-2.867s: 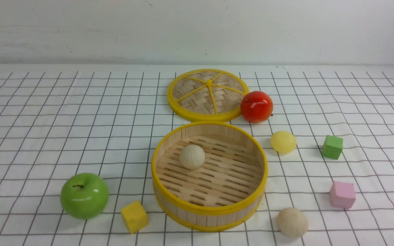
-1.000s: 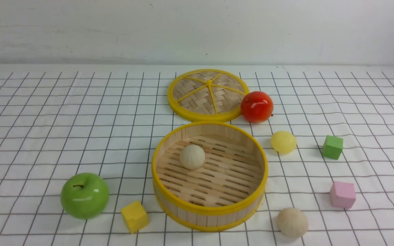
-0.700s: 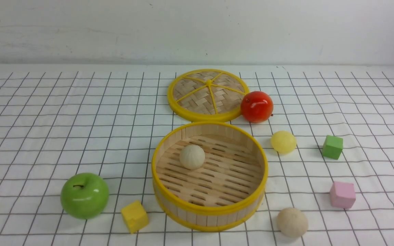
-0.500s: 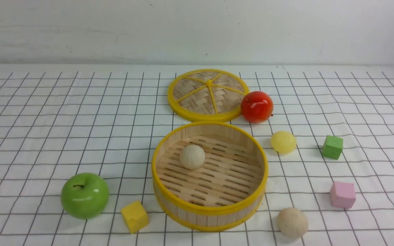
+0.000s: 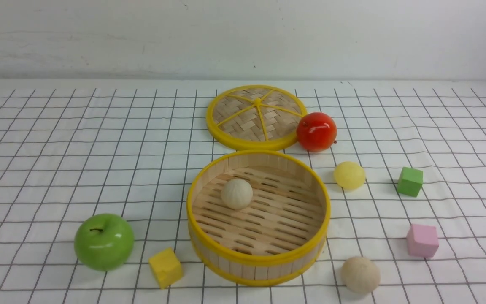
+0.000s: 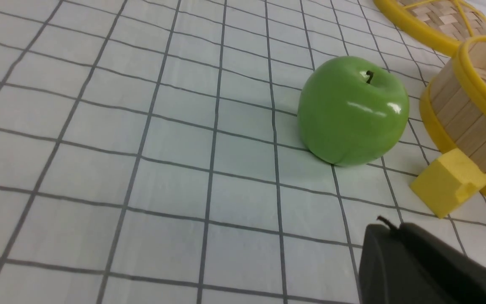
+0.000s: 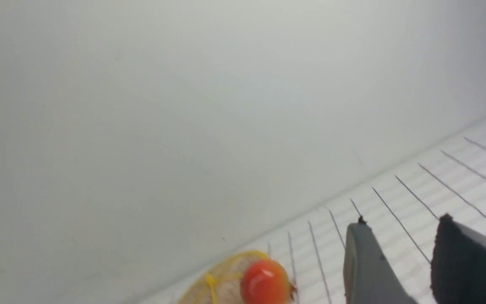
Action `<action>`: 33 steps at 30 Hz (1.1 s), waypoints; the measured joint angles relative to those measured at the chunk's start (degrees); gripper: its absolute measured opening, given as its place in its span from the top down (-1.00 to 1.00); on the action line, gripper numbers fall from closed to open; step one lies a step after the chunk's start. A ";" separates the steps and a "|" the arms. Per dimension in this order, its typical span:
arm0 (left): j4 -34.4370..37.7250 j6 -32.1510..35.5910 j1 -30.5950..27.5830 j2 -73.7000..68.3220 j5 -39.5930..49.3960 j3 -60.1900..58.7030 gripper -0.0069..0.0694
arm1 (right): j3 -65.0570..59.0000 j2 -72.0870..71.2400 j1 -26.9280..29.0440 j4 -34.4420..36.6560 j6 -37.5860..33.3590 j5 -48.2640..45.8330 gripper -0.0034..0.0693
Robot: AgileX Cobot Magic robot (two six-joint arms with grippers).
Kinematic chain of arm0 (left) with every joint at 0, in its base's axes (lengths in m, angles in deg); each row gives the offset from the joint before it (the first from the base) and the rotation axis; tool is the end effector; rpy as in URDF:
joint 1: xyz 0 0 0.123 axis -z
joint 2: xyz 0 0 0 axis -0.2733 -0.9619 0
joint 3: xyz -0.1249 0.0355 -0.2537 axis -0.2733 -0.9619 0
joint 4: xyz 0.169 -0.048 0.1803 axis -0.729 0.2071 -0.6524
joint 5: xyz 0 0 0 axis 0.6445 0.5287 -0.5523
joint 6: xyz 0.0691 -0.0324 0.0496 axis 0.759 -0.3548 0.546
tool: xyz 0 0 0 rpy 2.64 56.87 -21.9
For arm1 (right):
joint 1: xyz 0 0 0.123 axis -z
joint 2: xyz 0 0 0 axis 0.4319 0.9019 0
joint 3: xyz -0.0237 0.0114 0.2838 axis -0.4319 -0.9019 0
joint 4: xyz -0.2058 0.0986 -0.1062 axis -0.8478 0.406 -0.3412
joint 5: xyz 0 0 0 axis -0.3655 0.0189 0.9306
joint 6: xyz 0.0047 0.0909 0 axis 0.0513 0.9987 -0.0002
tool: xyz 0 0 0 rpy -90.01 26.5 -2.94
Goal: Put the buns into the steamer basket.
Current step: Use the right arm to grab a steamed stuffed bun
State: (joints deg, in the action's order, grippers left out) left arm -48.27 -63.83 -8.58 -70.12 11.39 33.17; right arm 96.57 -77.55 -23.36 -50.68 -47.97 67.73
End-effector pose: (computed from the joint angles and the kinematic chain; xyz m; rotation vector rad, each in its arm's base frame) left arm 0.0522 -0.0057 0.1688 -0.2087 1.8887 -0.3094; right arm 0.0437 -0.0007 0.2615 0.3818 1.2987 0.4336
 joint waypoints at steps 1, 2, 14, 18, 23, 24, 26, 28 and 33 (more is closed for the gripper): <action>0.00 0.00 0.00 0.00 0.00 0.00 0.75 | 4.80 0.11 0.00 0.00 0.00 -1.77 0.25; 0.00 0.00 0.00 0.00 0.00 0.00 0.75 | 5.42 0.12 0.00 0.00 0.00 -1.95 0.25; 0.00 0.00 0.00 0.00 0.00 0.00 0.72 | 32.55 29.66 0.00 -7.32 -3.23 -29.97 0.25; 0.00 0.00 0.00 0.00 0.00 0.00 0.72 | 32.68 38.88 0.00 -9.29 -4.75 -30.52 0.25; 0.00 0.00 0.00 0.00 0.00 0.00 0.72 | 32.80 52.07 -3.31 -5.04 -8.63 -29.43 0.25; 0.00 0.00 0.00 0.00 0.00 0.00 0.72 | 32.80 52.96 -4.03 -4.97 -8.96 -29.44 0.25; 0.00 0.00 0.00 0.00 0.00 0.00 0.72 | 33.39 57.88 -8.26 -4.67 -12.79 -30.09 0.25; 0.00 0.00 0.00 0.00 0.00 0.00 0.72 | 34.76 62.29 -11.44 -4.73 -14.96 -32.42 0.25; 0.00 0.00 0.00 0.00 0.00 0.00 0.72 | 40.19 74.67 -16.74 -8.24 -12.53 -44.31 0.25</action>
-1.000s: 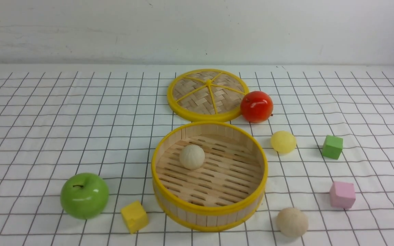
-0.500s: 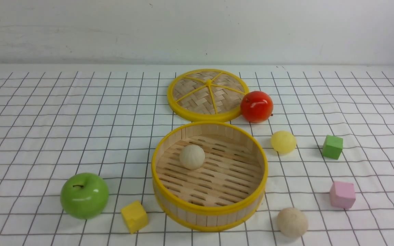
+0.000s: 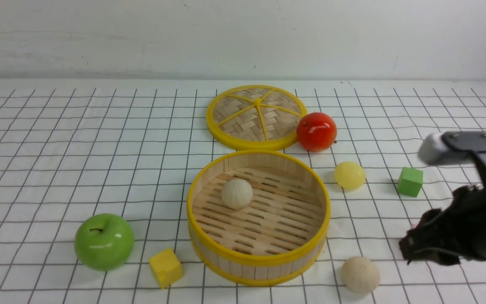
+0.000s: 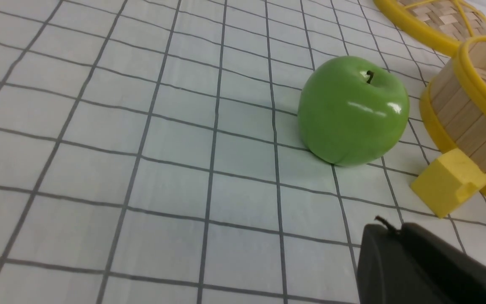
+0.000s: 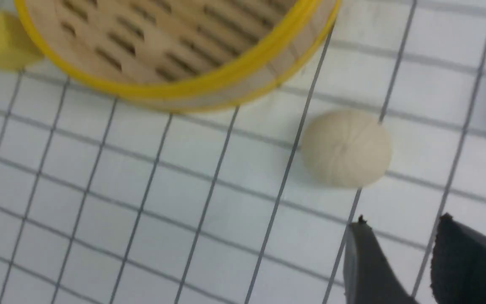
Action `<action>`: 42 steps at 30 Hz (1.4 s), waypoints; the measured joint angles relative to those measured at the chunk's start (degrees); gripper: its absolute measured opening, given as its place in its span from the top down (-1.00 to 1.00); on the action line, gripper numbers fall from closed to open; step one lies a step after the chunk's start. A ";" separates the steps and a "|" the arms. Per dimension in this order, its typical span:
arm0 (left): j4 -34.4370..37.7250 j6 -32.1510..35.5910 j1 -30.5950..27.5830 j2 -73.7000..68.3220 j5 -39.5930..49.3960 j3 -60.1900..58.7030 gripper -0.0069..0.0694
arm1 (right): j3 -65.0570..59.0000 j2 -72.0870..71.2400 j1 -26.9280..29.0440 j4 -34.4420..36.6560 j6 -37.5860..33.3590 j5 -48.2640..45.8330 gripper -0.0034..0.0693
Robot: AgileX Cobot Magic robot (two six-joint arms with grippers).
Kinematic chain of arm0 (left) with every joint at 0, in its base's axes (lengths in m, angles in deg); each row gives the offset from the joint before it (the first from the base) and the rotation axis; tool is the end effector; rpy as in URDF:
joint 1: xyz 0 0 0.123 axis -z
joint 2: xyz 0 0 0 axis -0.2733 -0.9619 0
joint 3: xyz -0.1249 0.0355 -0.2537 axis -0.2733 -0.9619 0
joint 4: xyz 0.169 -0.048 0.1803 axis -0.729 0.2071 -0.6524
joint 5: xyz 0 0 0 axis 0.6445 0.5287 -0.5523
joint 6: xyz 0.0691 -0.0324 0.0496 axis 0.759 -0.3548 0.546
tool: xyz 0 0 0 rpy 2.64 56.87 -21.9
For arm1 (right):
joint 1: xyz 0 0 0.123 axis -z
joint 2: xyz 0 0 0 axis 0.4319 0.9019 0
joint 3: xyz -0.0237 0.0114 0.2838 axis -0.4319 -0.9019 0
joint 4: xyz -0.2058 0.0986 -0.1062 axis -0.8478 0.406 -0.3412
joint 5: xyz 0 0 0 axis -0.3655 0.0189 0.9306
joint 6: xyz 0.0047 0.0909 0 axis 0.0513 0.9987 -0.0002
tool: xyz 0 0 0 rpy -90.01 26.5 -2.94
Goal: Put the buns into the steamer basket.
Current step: Use the right arm to grab a steamed stuffed bun
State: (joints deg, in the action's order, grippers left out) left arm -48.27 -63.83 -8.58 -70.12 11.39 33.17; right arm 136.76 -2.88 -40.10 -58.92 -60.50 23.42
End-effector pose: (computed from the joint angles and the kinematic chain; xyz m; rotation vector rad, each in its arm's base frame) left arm 0.0522 -0.0057 0.1688 -0.2087 1.8887 -0.3094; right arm 0.2272 0.0850 0.2601 -0.3345 2.6700 0.4788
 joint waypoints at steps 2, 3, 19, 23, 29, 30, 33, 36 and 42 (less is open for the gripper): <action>0.00 0.00 0.00 0.00 0.00 0.00 0.72 | 1.72 3.71 -1.47 -2.18 3.51 -1.96 0.25; 0.00 0.00 0.00 0.00 0.00 0.00 0.72 | 2.49 5.47 -2.28 -3.41 5.68 -2.21 0.25; 0.00 0.00 0.00 0.00 0.00 0.00 0.72 | 9.15 19.35 -10.59 -19.02 12.07 4.25 0.25; 0.00 0.00 0.00 0.00 0.00 0.00 0.71 | 9.18 19.77 -10.59 -16.96 12.11 4.32 0.25; -0.05 0.00 0.00 0.00 0.00 0.00 0.69 | 9.18 19.77 -10.59 -15.65 12.14 6.04 0.25; -0.05 0.00 0.00 0.00 0.00 0.00 0.69 | 9.18 19.77 -10.59 -15.65 12.14 6.15 0.25; -0.12 0.00 0.00 0.00 0.00 0.00 0.68 | 9.18 19.90 -10.59 -16.35 12.14 6.83 0.25; -0.12 0.00 0.00 0.00 0.00 0.00 0.67 | 9.21 20.83 -10.59 -16.48 12.54 6.77 0.25; -0.18 0.00 0.00 0.00 0.00 0.00 0.66 | 9.21 22.85 -10.59 -16.43 12.54 6.30 0.25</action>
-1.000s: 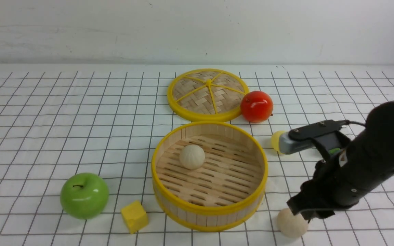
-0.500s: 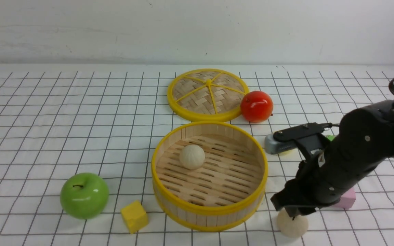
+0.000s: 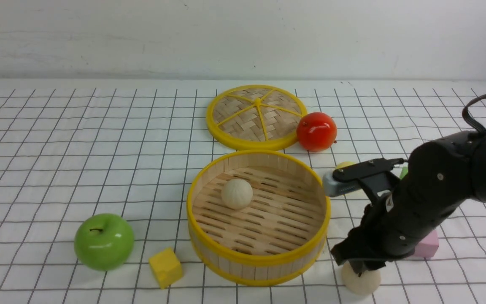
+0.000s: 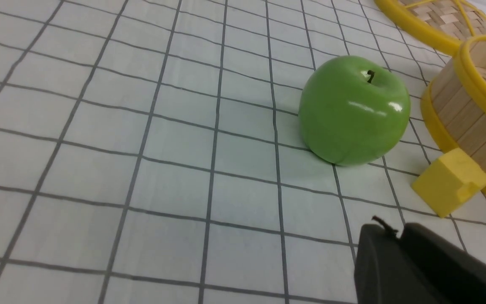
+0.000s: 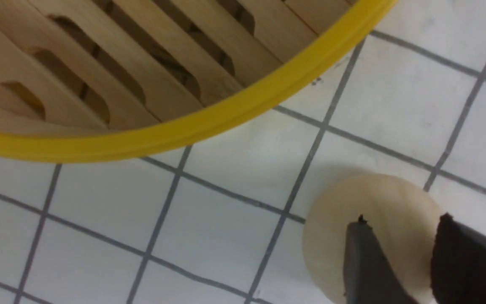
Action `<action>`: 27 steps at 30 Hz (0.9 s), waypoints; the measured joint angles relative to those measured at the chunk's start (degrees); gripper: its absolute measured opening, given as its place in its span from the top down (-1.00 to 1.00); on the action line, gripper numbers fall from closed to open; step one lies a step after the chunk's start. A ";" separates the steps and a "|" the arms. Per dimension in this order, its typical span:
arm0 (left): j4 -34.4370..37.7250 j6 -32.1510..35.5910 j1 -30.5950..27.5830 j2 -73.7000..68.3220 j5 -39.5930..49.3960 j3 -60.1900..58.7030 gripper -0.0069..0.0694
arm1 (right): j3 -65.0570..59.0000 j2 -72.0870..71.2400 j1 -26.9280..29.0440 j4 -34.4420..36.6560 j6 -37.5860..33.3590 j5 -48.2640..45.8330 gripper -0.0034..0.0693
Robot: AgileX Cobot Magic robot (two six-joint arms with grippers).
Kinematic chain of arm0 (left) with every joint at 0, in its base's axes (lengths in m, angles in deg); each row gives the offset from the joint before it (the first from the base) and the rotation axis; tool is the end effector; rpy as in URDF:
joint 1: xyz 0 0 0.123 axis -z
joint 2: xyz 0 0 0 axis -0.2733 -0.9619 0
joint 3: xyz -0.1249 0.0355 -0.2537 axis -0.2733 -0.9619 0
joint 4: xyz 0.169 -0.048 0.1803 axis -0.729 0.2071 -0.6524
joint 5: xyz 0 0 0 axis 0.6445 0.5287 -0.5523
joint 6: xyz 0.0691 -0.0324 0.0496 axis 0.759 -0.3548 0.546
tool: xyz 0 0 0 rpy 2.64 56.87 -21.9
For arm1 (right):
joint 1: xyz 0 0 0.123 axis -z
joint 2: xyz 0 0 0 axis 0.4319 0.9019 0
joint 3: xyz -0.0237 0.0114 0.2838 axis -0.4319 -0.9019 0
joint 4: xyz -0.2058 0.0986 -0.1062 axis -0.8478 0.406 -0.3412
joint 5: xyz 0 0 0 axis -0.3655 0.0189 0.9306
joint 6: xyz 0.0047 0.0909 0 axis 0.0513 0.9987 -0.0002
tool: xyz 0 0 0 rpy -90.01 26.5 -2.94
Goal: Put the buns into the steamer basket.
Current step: Use the right arm to grab a steamed stuffed bun, then use the right arm to put the steamed stuffed bun into the steamer
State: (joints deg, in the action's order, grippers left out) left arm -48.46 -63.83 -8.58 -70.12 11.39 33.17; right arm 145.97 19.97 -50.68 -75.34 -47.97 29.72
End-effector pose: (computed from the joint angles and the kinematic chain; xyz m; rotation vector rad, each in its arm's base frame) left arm 0.0522 -0.0056 0.1688 -0.2066 1.8887 -0.3061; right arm 0.2860 0.1413 0.1897 -0.5124 2.8187 0.2119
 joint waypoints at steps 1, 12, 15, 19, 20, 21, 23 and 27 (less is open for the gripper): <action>0.00 0.00 0.00 0.00 0.00 0.00 0.65 | 0.00 0.50 0.00 0.00 0.00 -0.07 0.25; 0.00 0.00 0.00 0.00 0.00 0.00 0.61 | 0.30 1.01 0.00 -0.06 0.00 -1.83 0.87; 0.00 0.00 0.00 0.00 0.00 0.00 0.60 | 2.05 1.01 0.00 -0.06 0.00 -5.57 0.90; 0.00 0.00 0.00 0.00 0.00 0.00 0.60 | 7.37 0.68 0.00 0.43 0.00 -13.11 0.90; 0.00 0.00 0.00 0.00 0.00 0.00 0.60 | 9.27 0.34 0.00 0.79 0.00 -14.92 0.90; 0.00 0.00 0.00 0.00 0.00 0.00 0.60 | 11.39 -0.21 0.00 1.56 -0.53 -16.56 0.90; 0.00 0.00 0.00 0.00 0.05 0.00 0.59 | 15.55 -1.59 0.00 3.83 -1.33 -19.68 0.90; 0.00 0.00 0.00 0.00 0.05 0.00 0.59 | 23.81 -3.35 -0.15 11.01 -4.99 -23.58 0.90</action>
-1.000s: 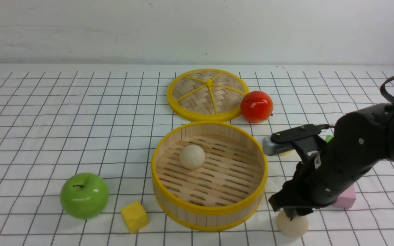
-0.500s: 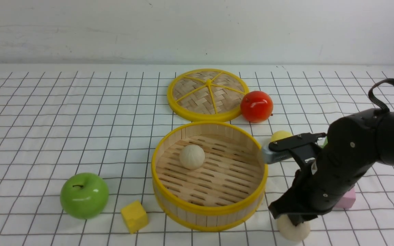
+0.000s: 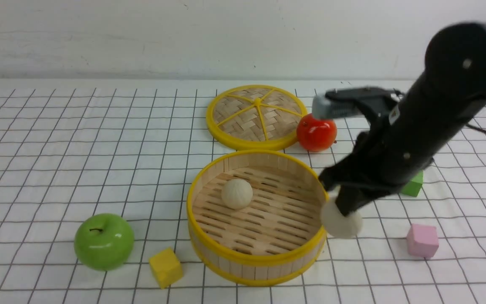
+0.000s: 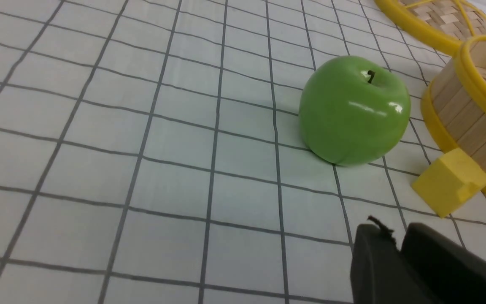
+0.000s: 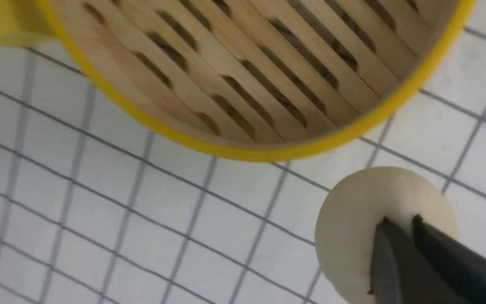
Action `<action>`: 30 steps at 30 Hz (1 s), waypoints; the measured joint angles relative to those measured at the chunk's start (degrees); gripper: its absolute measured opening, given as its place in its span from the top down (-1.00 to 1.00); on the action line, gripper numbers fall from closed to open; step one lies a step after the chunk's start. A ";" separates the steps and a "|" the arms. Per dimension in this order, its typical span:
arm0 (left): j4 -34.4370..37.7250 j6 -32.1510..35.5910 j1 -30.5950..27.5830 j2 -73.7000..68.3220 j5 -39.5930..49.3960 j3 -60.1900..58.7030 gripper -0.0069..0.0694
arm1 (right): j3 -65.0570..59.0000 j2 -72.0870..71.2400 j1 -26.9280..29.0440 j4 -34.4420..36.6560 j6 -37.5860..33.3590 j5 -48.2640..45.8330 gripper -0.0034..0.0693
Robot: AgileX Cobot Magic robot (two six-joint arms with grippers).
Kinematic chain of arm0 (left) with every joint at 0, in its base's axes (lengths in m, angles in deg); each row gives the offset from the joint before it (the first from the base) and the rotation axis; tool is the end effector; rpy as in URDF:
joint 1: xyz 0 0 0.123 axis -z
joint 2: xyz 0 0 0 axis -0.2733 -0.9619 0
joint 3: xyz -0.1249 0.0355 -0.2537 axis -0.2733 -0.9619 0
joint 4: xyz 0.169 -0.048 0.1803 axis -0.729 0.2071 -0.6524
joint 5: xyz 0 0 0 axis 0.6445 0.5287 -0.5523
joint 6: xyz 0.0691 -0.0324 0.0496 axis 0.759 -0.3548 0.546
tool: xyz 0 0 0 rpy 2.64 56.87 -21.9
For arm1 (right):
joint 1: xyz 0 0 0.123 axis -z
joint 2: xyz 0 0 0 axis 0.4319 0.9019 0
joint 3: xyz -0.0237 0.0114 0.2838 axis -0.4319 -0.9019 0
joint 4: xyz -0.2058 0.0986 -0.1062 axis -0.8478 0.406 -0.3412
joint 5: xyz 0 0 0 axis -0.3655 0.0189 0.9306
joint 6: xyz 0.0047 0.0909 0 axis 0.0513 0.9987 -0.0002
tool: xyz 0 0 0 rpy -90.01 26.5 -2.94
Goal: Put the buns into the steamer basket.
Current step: Use the right arm to put the steamed stuffed bun into the steamer
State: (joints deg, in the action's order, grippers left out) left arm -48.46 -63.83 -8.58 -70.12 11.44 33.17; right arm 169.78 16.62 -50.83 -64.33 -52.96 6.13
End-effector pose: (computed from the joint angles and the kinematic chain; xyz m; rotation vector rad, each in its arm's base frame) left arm 0.0521 -0.0056 0.1687 -0.2067 1.8895 -0.3060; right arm 0.2969 0.1671 0.3127 -0.6049 2.7353 0.5025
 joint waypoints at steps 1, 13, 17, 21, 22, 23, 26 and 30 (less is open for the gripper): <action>0.00 0.00 0.00 0.00 0.00 0.00 0.59 | 0.63 -0.08 -0.09 0.63 -0.49 0.00 0.90; 0.00 0.00 0.00 0.00 0.00 0.00 0.58 | 3.52 11.76 -9.41 1.32 -6.93 16.22 0.89; 0.00 0.00 0.00 0.00 0.00 0.00 0.57 | 3.52 18.61 -10.09 0.10 -6.94 18.99 0.88; -0.02 0.00 0.00 0.00 0.00 0.00 0.55 | 3.57 20.23 -10.11 0.22 -6.76 19.88 0.86; -0.02 0.00 0.00 0.00 0.00 0.00 0.55 | 3.62 20.23 -10.11 0.28 -6.76 19.88 0.84; -0.02 0.00 0.00 0.00 0.00 0.00 0.55 | 3.62 20.23 -10.11 0.28 -6.76 19.88 0.83; -0.02 0.00 0.00 0.00 0.00 0.00 0.55 | 3.62 20.23 -10.11 0.28 -6.64 19.82 0.75; -0.02 0.00 0.00 0.00 0.00 0.00 0.54 | 4.45 19.95 -10.16 0.02 -5.18 18.98 0.35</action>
State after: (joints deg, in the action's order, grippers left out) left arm -48.48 -63.83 -8.58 -70.12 11.44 33.17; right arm 174.23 36.57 -60.99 -64.30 -58.14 25.12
